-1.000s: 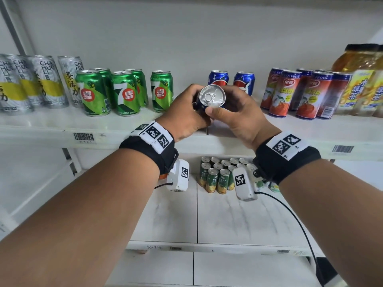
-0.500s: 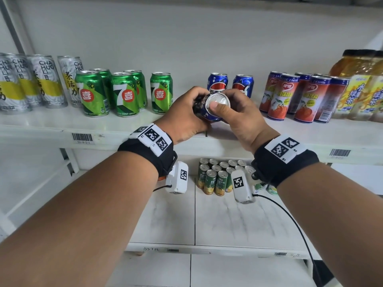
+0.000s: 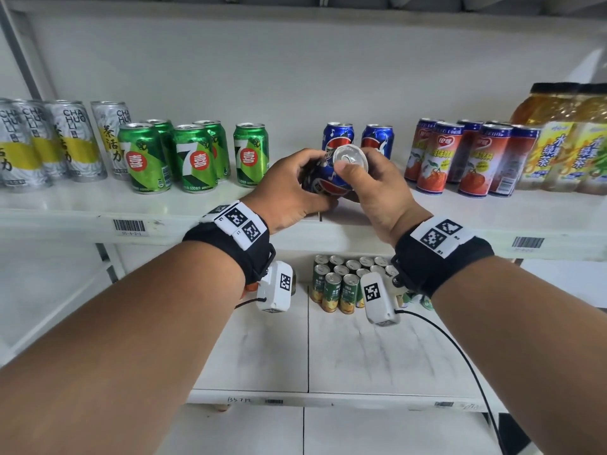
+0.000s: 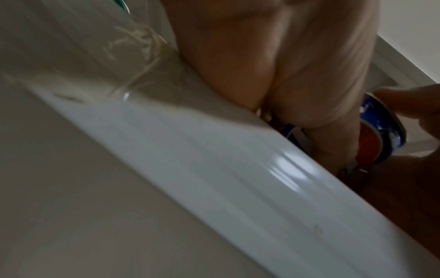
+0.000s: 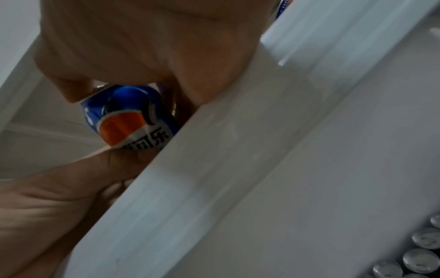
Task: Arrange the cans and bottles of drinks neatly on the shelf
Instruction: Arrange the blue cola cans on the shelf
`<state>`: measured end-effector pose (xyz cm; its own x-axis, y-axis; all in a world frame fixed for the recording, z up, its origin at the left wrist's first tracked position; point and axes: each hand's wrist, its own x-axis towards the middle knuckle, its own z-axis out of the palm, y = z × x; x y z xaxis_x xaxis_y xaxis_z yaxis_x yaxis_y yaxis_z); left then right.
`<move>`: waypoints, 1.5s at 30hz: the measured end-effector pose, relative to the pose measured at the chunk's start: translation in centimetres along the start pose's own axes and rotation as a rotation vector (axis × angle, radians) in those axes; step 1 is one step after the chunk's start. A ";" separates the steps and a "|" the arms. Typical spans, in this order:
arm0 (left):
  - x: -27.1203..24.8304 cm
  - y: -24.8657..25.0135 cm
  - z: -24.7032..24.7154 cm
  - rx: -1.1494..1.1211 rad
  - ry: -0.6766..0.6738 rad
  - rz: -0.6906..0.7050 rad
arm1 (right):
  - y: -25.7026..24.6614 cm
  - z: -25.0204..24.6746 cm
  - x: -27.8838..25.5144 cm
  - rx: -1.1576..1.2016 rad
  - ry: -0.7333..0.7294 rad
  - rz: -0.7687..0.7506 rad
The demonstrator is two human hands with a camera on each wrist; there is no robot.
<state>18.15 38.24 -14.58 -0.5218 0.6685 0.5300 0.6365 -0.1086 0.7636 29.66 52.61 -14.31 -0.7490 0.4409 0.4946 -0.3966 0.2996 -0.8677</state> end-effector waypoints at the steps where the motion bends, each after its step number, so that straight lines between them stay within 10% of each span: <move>1: 0.0 0.2 0.1 0.018 0.001 0.007 | -0.3 -0.1 0.0 -0.033 0.007 -0.013; 18: 8.0 9.9 9.5 0.616 -0.427 0.048 | -9.4 -12.1 1.3 -1.232 -0.054 -0.185; 31: 16.3 10.5 11.6 0.820 -0.341 0.142 | -8.2 -19.6 4.5 -1.422 -0.108 0.075; 45: 17.3 7.0 0.8 1.025 -0.141 -0.040 | -6.6 -8.8 15.3 -1.368 -0.289 -0.141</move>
<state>14.06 49.68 -0.33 -0.5239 0.7450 0.4130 0.8327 0.5501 0.0640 25.50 64.85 -0.57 -0.8943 0.2010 0.3998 0.2214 0.9752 0.0049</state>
